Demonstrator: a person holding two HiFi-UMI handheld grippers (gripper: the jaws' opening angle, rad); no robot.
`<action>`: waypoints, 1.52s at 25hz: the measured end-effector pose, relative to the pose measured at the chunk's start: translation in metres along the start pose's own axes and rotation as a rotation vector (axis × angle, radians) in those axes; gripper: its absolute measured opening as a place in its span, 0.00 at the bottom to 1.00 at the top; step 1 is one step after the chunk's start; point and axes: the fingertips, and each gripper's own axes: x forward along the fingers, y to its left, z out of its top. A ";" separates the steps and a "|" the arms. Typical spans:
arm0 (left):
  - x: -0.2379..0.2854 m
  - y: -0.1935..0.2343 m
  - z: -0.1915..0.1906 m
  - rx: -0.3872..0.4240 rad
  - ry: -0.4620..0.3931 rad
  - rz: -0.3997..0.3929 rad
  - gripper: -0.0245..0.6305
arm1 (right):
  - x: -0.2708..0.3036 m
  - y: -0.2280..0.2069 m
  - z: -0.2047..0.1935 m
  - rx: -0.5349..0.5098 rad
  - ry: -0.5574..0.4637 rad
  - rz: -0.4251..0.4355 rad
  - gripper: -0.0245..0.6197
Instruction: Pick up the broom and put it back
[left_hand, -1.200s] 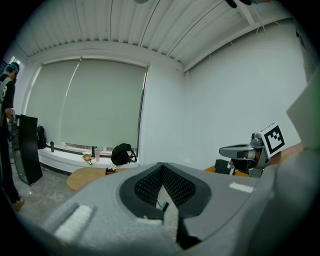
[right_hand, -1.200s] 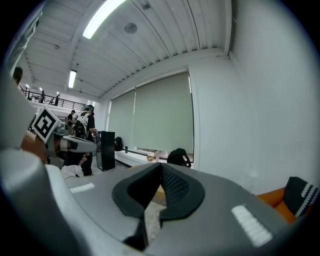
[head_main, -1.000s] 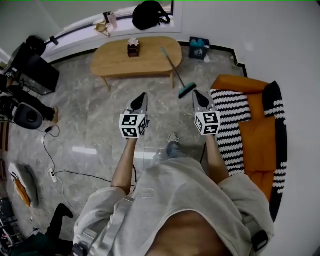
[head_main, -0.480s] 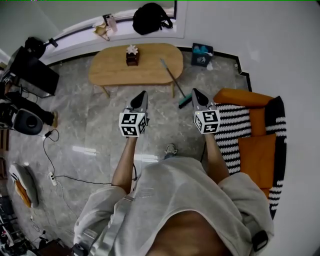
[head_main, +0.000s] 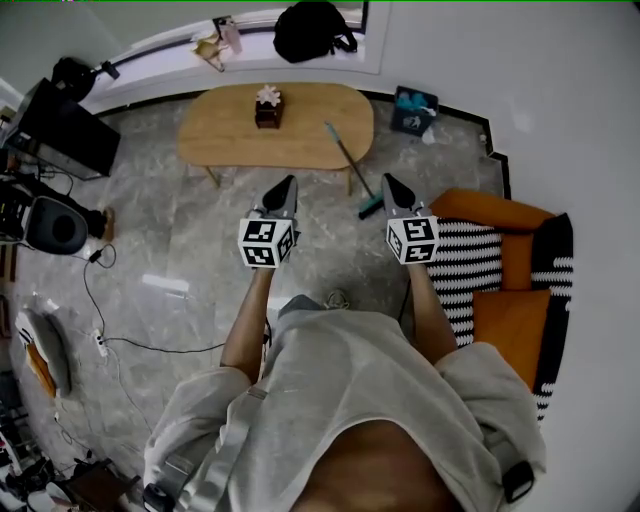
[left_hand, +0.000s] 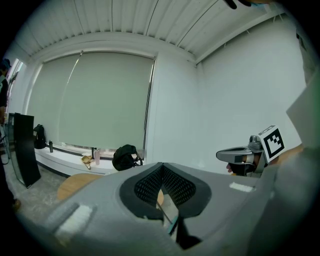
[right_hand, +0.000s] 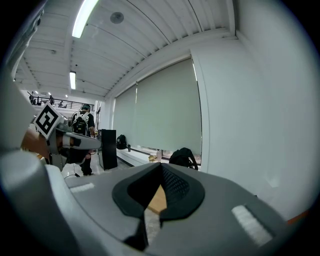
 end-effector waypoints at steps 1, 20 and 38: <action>0.002 0.002 -0.001 0.000 0.004 0.003 0.04 | 0.003 0.000 -0.001 0.003 0.003 0.004 0.04; 0.064 0.063 -0.015 -0.030 0.062 -0.014 0.04 | 0.070 -0.007 -0.031 0.025 0.091 -0.007 0.04; 0.162 0.162 -0.033 -0.088 0.134 -0.138 0.04 | 0.195 -0.016 -0.025 0.006 0.158 -0.123 0.04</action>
